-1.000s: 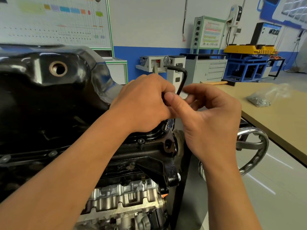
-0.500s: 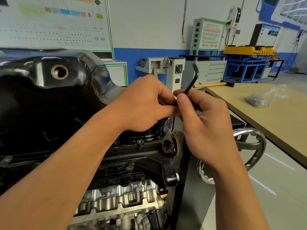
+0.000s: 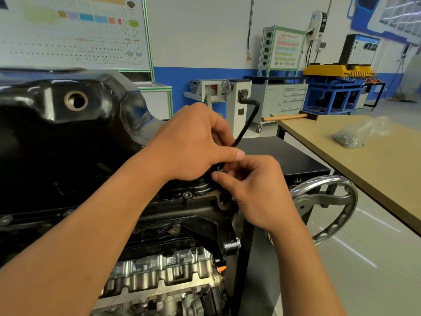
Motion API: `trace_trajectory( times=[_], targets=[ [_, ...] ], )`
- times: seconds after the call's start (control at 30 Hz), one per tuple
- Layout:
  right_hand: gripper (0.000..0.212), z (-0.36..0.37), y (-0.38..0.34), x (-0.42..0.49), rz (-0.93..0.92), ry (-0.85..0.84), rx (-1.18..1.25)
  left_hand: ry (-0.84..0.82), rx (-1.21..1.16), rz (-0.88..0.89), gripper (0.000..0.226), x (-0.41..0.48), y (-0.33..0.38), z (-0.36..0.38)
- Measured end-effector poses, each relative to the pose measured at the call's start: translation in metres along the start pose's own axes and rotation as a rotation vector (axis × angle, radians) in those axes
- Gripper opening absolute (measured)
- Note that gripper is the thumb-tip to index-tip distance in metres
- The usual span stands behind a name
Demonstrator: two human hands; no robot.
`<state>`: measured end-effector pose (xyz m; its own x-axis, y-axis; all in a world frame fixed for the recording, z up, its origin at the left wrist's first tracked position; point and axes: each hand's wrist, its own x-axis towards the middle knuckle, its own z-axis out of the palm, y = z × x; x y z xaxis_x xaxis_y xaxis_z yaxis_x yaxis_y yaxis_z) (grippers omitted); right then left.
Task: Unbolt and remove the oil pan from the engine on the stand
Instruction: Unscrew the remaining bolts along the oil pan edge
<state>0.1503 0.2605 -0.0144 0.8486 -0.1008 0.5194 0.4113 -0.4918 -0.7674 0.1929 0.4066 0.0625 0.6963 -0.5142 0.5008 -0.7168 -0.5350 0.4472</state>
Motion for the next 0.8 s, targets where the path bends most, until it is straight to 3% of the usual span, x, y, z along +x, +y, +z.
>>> trace_trajectory(
  times=[0.27,0.43,0.67,0.8],
  targets=[
    [0.016,0.001,0.001,-0.002,-0.095,0.001,-0.034,0.063,0.015,0.013,0.029,-0.001,-0.002,0.003],
    [0.019,0.003,-0.007,-0.002,-0.217,0.068,-0.007,0.186,-0.169,0.035,0.027,-0.002,0.001,0.000],
    [0.011,-0.005,-0.022,-0.028,-0.112,0.125,0.294,0.204,-0.575,-0.056,0.027,-0.003,0.015,-0.008],
    [0.015,-0.037,-0.017,-0.076,0.060,0.186,0.275,0.140,-0.705,-0.133,0.022,-0.001,0.044,0.007]
  ],
)
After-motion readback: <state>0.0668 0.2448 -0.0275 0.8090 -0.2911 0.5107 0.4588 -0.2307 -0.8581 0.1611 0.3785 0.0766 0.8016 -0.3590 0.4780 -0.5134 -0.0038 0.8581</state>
